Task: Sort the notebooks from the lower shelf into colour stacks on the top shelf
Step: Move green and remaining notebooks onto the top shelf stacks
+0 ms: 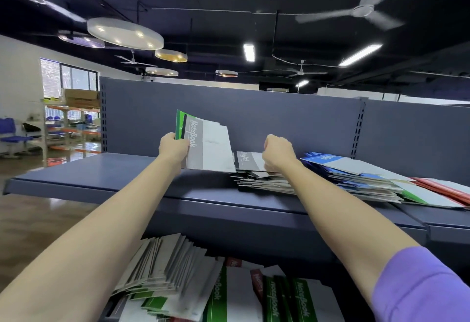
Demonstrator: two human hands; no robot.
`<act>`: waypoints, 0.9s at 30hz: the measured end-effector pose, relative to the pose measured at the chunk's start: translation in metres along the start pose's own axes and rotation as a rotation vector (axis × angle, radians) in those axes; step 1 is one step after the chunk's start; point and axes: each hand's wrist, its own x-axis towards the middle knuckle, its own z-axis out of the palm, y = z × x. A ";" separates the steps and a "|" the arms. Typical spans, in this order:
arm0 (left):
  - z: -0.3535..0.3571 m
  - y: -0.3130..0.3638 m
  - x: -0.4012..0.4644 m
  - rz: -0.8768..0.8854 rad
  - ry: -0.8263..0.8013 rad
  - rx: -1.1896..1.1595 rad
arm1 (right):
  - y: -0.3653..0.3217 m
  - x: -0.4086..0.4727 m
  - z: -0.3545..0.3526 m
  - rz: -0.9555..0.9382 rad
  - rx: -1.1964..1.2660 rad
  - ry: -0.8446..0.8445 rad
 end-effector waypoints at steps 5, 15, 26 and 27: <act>0.000 0.003 -0.007 -0.038 -0.045 -0.161 | -0.031 -0.012 0.005 0.075 0.652 -0.239; -0.002 0.005 -0.015 0.034 -0.043 -0.086 | -0.025 -0.009 -0.015 0.126 0.269 -0.018; 0.009 0.023 -0.020 0.158 0.059 0.045 | 0.009 -0.013 -0.009 0.094 -0.101 0.022; 0.014 0.024 -0.021 0.145 0.030 0.032 | 0.006 -0.012 -0.010 0.057 -0.023 -0.013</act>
